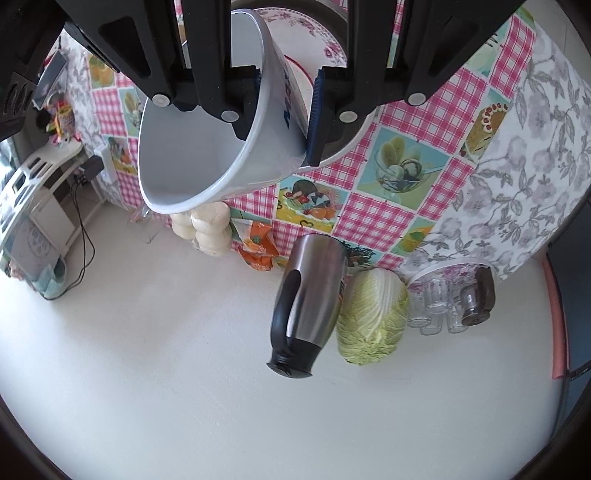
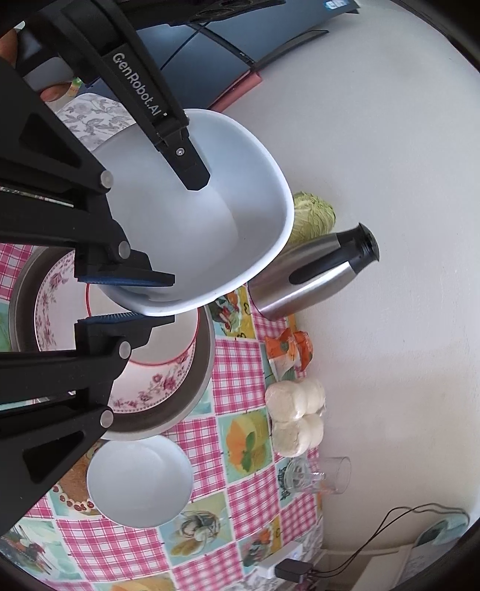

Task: Organize plates and bowls
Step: 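Lift and carry the white square bowl over the steel basin with the left gripper, then lower the white square bowl into the red-rimmed bowl with the left gripper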

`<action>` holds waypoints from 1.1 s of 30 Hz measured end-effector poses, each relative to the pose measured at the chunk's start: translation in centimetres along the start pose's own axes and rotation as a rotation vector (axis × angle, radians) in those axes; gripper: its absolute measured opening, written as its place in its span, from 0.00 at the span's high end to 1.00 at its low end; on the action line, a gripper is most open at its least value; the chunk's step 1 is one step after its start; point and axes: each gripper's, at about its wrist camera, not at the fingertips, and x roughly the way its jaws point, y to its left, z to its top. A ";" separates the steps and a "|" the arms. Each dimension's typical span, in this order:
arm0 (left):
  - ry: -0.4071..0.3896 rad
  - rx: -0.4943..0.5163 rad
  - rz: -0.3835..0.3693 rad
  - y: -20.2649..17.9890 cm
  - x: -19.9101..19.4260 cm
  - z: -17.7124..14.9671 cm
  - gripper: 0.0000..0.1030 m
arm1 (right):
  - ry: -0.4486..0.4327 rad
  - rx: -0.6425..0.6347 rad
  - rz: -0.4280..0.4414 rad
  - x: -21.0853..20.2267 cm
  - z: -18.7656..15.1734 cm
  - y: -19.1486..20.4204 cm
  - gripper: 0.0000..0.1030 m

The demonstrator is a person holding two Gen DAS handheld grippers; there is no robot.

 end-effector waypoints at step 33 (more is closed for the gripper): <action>0.121 0.069 0.092 -2.0 4.3 -1.2 0.79 | 0.074 0.066 0.056 1.6 -0.5 -3.5 0.85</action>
